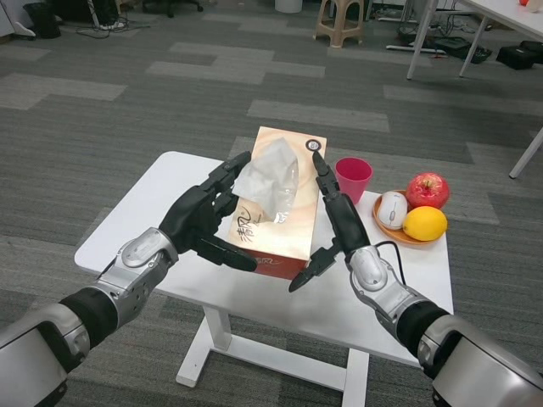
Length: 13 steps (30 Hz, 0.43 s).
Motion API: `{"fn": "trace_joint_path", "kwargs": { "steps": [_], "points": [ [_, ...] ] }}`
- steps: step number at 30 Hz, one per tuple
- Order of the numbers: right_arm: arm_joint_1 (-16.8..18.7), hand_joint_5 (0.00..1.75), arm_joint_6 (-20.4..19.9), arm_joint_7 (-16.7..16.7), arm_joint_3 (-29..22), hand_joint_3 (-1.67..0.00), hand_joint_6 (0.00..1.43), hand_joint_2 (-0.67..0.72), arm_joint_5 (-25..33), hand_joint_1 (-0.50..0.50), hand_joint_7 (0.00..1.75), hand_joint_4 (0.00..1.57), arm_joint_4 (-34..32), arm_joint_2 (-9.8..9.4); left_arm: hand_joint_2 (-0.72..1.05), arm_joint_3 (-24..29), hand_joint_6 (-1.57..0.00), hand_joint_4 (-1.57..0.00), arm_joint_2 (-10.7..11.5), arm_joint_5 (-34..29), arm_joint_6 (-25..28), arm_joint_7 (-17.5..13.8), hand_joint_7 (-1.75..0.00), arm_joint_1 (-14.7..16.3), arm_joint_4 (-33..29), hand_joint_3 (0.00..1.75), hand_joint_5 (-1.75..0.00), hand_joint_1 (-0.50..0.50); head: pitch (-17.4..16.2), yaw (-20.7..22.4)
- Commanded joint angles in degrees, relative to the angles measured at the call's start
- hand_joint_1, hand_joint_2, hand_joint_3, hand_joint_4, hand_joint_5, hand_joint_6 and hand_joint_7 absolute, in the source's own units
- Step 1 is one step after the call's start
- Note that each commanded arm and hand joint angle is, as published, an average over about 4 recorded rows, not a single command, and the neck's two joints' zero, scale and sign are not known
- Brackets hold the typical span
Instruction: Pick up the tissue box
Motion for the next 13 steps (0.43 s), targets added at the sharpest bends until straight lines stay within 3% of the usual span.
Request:
{"fn": "trace_joint_path", "kwargs": {
  "steps": [1, 13],
  "points": [
    [-2.32, 0.0, -1.46, 0.07, -0.62, -0.24, 0.0, -0.41, 0.04, -0.33, 0.0, 0.0, -2.11, 1.23, 0.34, -1.28, 0.0, 0.0, -1.8, 2.28, -0.29, -2.0, 0.0, 0.12, -2.46, 0.0, 0.0, 0.5, 0.06, -0.04],
    [-2.02, 0.0, -1.46, 0.07, -1.14, -0.24, 0.0, -0.41, 0.04, -0.33, 0.0, 0.0, -2.44, 1.36, 0.34, -1.1, 0.0, 0.0, -1.8, 2.33, -0.29, -2.0, 0.0, 0.32, -3.08, 0.0, 0.0, 0.5, 0.47, 0.13]
  ]
}}
